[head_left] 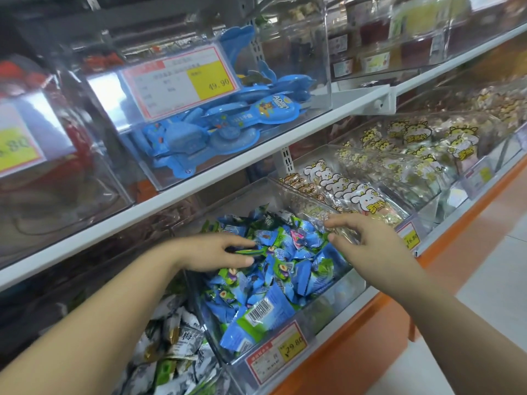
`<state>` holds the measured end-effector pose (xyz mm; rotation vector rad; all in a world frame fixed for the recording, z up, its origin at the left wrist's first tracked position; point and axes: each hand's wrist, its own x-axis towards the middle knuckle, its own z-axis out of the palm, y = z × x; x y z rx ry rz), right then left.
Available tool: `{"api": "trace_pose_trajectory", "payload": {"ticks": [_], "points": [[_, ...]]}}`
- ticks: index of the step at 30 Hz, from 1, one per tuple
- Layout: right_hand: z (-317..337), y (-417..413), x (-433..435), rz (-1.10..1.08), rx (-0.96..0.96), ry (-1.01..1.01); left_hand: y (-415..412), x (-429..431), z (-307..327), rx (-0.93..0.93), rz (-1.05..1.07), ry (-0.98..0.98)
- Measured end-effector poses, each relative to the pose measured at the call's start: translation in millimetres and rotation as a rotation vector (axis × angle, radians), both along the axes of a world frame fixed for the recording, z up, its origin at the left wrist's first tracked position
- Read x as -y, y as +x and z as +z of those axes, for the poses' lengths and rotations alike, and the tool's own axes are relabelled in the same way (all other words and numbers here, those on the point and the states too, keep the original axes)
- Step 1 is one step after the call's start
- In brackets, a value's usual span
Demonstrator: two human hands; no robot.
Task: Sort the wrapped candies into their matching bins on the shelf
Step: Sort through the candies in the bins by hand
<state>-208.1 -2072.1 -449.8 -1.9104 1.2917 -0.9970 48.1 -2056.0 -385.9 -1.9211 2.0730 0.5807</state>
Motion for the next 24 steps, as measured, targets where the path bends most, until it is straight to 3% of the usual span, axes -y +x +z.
{"api": "trace_pose_trajectory", "payload": {"ticks": [4, 17, 24], "points": [[1.4, 1.0, -0.3, -0.011, 0.009, -0.005, -30.0, 28.1, 0.0, -0.249, 0.113, -0.168], [-1.8, -2.1, 5.4, -0.023, 0.001, -0.003, -71.2, 89.9, -63.3, -0.146, 0.271, -0.386], [-1.7, -3.2, 7.6, 0.004, 0.076, 0.018, -64.5, 74.7, -45.2, -0.26, 0.3, -0.487]]}}
